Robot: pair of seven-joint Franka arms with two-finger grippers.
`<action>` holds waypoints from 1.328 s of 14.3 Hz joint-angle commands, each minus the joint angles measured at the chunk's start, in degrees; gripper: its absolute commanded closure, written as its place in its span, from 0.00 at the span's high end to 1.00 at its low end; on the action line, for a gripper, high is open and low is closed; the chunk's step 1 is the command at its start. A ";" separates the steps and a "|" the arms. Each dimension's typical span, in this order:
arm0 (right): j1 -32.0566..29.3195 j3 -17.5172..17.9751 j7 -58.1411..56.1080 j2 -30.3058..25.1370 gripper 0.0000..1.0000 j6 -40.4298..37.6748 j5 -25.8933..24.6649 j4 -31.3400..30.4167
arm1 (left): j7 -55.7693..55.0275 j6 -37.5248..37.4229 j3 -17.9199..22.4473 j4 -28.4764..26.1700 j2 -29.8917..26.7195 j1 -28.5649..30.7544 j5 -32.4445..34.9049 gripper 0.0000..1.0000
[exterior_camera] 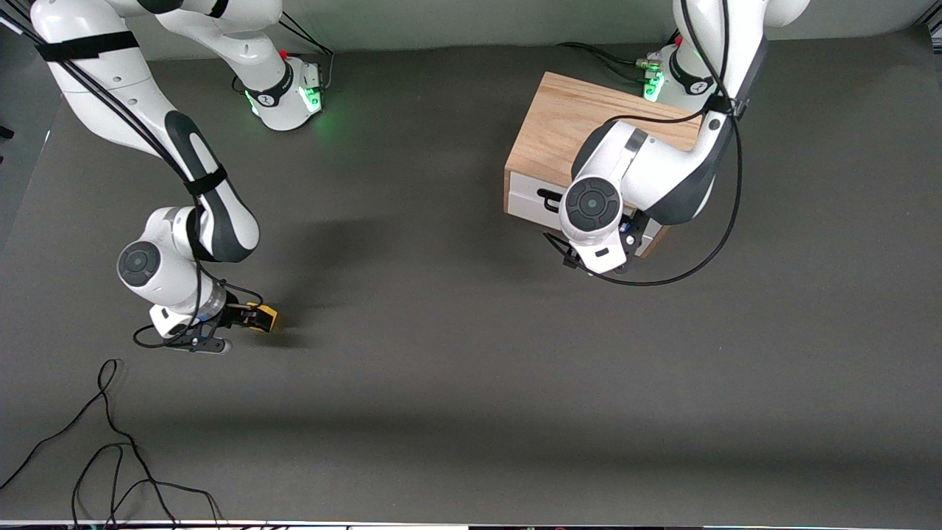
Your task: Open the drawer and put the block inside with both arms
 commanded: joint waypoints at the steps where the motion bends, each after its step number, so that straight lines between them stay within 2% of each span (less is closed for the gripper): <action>1: 1.18 -0.30 1.99 1.19 1.00 2.87 0.67 -0.20 | -0.21 1.49 0.15 -0.24 0.92 -0.67 -0.20 1.00; 10: 1.27 -0.30 1.29 -1.53 1.00 2.70 0.67 -4.33 | 0.32 2.11 0.15 2.92 3.82 -0.50 0.33 1.00; 11: 1.27 -0.38 1.20 -1.70 0.97 2.52 0.59 -4.50 | 0.40 2.11 0.15 3.27 4.00 -0.50 0.33 1.00; 12: 1.18 -0.38 1.11 -2.05 0.90 2.60 0.59 -4.94 | 0.40 2.11 0.15 3.45 4.08 -0.50 0.33 1.00; 14: 1.18 -0.47 -0.37 -2.50 0.69 2.34 0.59 -5.12 | 0.40 2.11 0.15 4.33 4.43 -0.41 0.42 1.00; 18: 1.00 -0.56 -0.91 -2.58 0.12 2.25 0.59 -5.03 | 0.58 2.28 0.15 8.01 7.33 -0.50 0.77 1.00; 19: 0.92 -0.65 -0.91 -2.76 0.02 2.25 0.59 -4.95 | 0.67 2.20 0.15 9.68 8.29 -0.50 1.12 1.00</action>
